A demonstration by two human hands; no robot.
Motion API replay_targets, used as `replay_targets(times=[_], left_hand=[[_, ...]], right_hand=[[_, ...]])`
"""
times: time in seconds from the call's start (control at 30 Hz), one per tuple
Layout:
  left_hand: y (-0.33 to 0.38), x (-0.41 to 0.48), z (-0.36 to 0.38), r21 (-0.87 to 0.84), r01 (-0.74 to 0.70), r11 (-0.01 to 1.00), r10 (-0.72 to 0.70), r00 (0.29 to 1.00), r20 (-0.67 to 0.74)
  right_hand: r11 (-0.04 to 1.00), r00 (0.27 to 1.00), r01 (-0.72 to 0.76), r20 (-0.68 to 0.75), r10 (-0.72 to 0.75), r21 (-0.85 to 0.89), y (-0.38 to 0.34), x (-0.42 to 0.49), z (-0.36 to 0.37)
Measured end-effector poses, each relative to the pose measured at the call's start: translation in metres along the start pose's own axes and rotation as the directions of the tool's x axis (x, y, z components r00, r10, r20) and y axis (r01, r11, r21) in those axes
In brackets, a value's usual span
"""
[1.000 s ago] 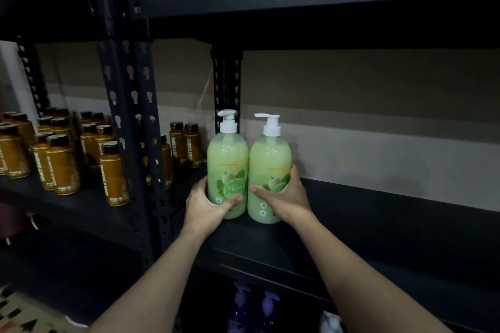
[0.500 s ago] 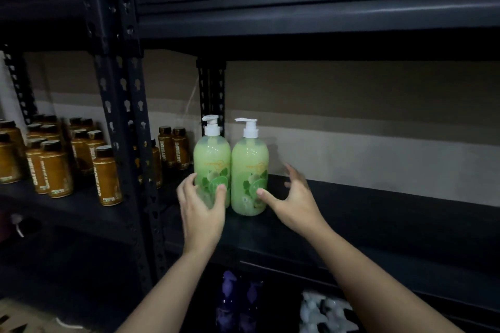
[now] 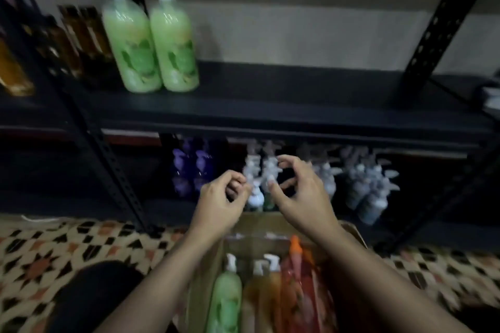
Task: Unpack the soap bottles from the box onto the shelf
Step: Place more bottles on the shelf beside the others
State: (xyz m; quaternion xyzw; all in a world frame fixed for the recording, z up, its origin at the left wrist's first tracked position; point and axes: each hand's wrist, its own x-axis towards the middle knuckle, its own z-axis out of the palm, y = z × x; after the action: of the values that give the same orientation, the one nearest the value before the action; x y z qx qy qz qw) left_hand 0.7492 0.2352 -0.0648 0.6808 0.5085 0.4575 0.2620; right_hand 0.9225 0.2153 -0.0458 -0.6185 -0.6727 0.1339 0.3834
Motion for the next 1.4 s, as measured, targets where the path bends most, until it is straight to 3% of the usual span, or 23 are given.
replay_targets(times=[0.1, 0.23, 0.33, 0.43, 0.57, 0.67, 0.8, 0.83, 0.9, 0.97, 1.03, 1.07, 1.13, 1.23, 1.3, 1.4], left_hand=[[-0.038, -0.029, 0.034, 0.145, 0.229, 0.962, -0.254, 0.95, 0.181], [-0.08, -0.063, 0.073, 0.396, 0.374, 0.838, -0.539, 0.674, 0.504], [-0.1, -0.071, 0.089, 0.529, 0.396, 0.751, -0.657, 0.529, 0.537], [-0.125, -0.079, 0.103, 0.604, 0.422, 0.675, -0.736, 0.433, 0.52], [-0.16, -0.088, 0.112, 0.662, 0.46, 0.592, -0.805, 0.372, 0.461], [-0.167, -0.09, 0.115, 0.645, 0.494, 0.584, -0.812, 0.335, 0.479], [-0.183, -0.093, 0.121, 0.664, 0.497, 0.558, -0.826, 0.26, 0.5], [-0.19, -0.095, 0.125, 0.654, 0.516, 0.553, -0.826, 0.236, 0.513], [-0.191, -0.097, 0.131, 0.635, 0.561, 0.531, -0.827, 0.182, 0.531], [-0.188, -0.1, 0.139, 0.598, 0.624, 0.503, -0.82, 0.127, 0.558], [-0.182, -0.104, 0.148, 0.568, 0.663, 0.488, -0.802, 0.083, 0.592], [-0.178, -0.107, 0.152, 0.553, 0.675, 0.488, -0.79, 0.072, 0.608], [-0.176, -0.115, 0.16, 0.535, 0.705, 0.466, -0.779, 0.041, 0.625], [-0.172, -0.122, 0.167, 0.53, 0.724, 0.441, -0.79, 0.033, 0.613], [-0.171, -0.122, 0.168, 0.487, 0.762, 0.426, -0.785, 0.043, 0.618], [-0.17, -0.122, 0.164, 0.434, 0.814, 0.386, -0.767, 0.021, 0.642]], right_hand=[[0.988, 0.988, -0.144, 0.043, 0.147, -0.064, 0.04, -0.039, 0.006], [0.914, 0.896, -0.389, 0.184, 0.404, -0.115, 0.089, -0.078, 0.027], [0.882, 0.829, -0.448, 0.301, 0.472, -0.15, 0.106, -0.096, 0.052], [0.906, 0.797, -0.381, 0.43, 0.424, -0.186, 0.107, -0.103, 0.084], [0.909, 0.689, -0.344, 0.595, 0.414, -0.236, 0.106, -0.1, 0.127], [0.869, 0.567, -0.356, 0.66, 0.493, -0.344, 0.115, -0.101, 0.145], [0.856, 0.613, -0.341, 0.599, 0.516, -0.389, 0.127, -0.108, 0.149], [0.868, 0.647, -0.302, 0.583, 0.491, -0.395, 0.13, -0.114, 0.148], [0.883, 0.799, -0.149, 0.472, 0.373, -0.445, 0.131, -0.124, 0.141], [0.833, 0.877, -0.04, 0.38, 0.294, -0.552, 0.137, -0.138, 0.139], [0.779, 0.896, -0.015, 0.337, 0.288, -0.627, 0.146, -0.15, 0.138], [0.758, 0.889, -0.075, 0.301, 0.345, -0.648, 0.148, -0.152, 0.136], [0.699, 0.817, -0.323, 0.184, 0.546, -0.637, 0.15, -0.155, 0.128], [0.557, 0.545, -0.72, 0.16, 0.823, -0.414, 0.15, -0.154, 0.117], [0.508, 0.466, -0.812, 0.203, 0.861, -0.288, 0.154, -0.152, 0.115], [0.464, 0.414, -0.853, 0.233, 0.88, -0.239, 0.159, -0.15, 0.113]])
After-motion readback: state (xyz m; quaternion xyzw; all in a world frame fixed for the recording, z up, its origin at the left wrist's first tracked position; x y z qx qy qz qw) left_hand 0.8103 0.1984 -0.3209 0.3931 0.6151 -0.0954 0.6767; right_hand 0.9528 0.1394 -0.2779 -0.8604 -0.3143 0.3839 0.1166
